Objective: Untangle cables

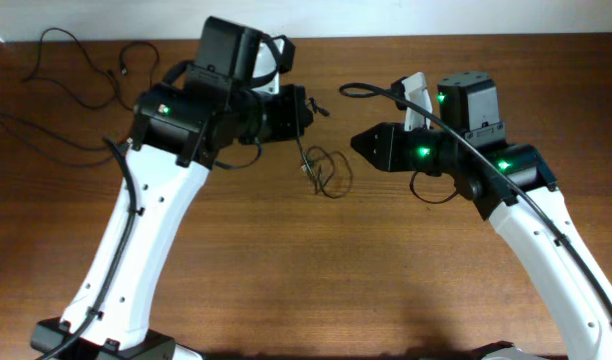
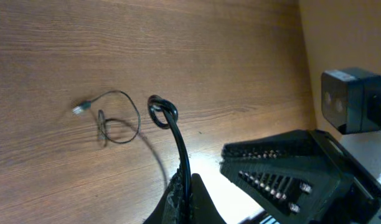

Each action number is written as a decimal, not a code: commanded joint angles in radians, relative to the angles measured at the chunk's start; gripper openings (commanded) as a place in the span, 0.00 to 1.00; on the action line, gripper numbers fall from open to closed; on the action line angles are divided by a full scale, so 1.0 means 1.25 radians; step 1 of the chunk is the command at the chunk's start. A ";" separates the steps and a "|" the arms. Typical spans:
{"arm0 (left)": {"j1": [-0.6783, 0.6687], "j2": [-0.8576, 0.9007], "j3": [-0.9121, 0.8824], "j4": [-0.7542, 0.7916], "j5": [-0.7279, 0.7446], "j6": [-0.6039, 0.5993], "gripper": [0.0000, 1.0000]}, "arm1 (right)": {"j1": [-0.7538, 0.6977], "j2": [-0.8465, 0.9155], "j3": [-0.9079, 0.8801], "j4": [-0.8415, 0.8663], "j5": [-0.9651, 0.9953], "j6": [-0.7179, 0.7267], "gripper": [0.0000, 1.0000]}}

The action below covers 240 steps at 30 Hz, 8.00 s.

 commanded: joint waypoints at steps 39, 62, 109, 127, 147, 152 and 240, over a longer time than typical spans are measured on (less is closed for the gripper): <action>0.115 0.002 0.004 -0.037 -0.384 -0.140 0.81 | 0.191 -0.060 0.017 0.213 0.007 0.004 0.04; 0.114 0.093 0.004 -0.138 0.043 0.046 0.57 | 0.111 -0.068 0.017 0.326 0.034 0.123 0.04; 0.092 0.172 0.004 0.058 0.262 0.280 0.53 | 0.028 -0.018 0.017 0.456 -0.067 0.584 0.04; 0.000 0.215 0.004 0.190 0.099 0.271 0.00 | -0.007 -0.018 0.017 0.404 -0.128 0.509 0.04; 0.000 0.132 0.004 -0.098 -0.198 0.271 0.25 | -0.182 -0.018 0.017 0.035 0.140 0.306 0.04; -0.001 0.132 0.004 -0.116 -0.123 0.271 0.05 | -0.152 -0.016 0.016 0.023 0.146 0.277 0.09; -0.081 0.157 -0.095 0.010 0.010 0.432 1.00 | -0.208 0.103 0.018 -0.025 0.298 0.372 0.05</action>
